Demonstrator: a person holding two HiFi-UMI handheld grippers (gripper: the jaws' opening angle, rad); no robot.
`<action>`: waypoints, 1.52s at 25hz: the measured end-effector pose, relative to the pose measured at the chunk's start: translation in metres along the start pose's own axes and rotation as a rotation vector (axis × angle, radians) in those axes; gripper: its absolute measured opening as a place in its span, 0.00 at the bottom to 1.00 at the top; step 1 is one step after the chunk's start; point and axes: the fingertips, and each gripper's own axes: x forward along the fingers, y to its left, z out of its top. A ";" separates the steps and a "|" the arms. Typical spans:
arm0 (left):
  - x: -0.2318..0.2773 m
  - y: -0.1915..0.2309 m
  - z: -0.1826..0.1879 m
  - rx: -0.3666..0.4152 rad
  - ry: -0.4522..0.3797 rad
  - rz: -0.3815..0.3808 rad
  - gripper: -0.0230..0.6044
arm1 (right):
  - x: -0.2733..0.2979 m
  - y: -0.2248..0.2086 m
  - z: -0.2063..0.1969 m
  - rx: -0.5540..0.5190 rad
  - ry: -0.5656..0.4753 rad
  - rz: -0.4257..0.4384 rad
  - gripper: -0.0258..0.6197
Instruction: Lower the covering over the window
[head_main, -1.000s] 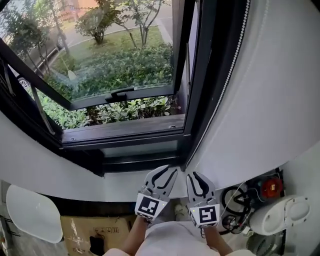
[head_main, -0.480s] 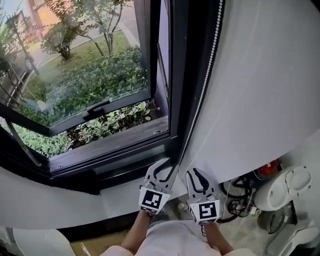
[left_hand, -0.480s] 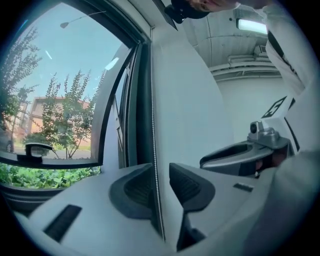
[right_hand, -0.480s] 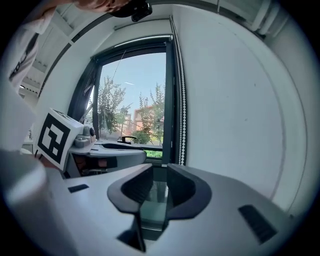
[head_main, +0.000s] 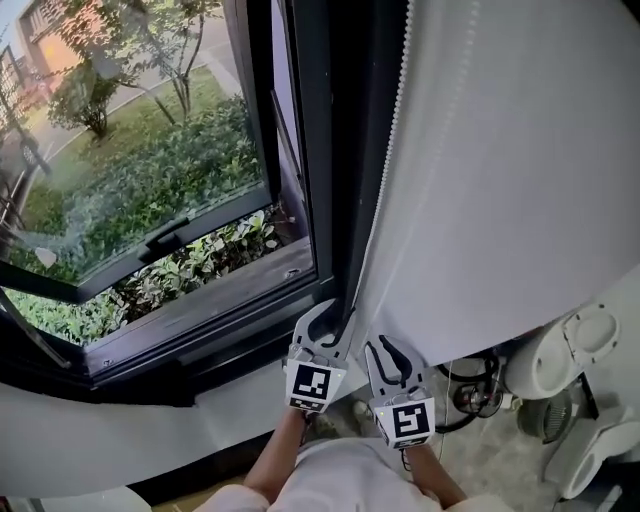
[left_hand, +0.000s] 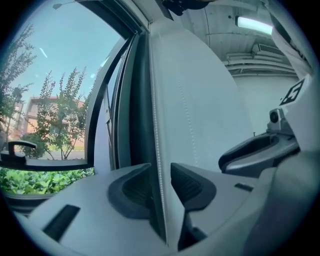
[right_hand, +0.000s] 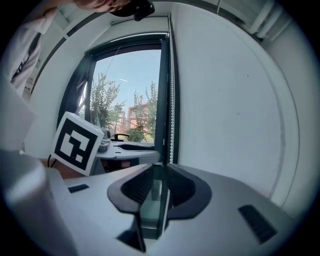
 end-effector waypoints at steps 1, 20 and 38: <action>0.004 0.001 -0.002 -0.001 0.005 0.003 0.25 | 0.000 0.000 0.000 0.002 0.001 -0.003 0.17; 0.058 0.019 -0.020 -0.030 0.069 0.106 0.30 | -0.004 -0.003 0.005 0.004 -0.029 -0.046 0.17; 0.023 0.011 -0.024 -0.099 0.079 -0.021 0.07 | -0.016 0.010 0.022 -0.027 -0.054 -0.017 0.12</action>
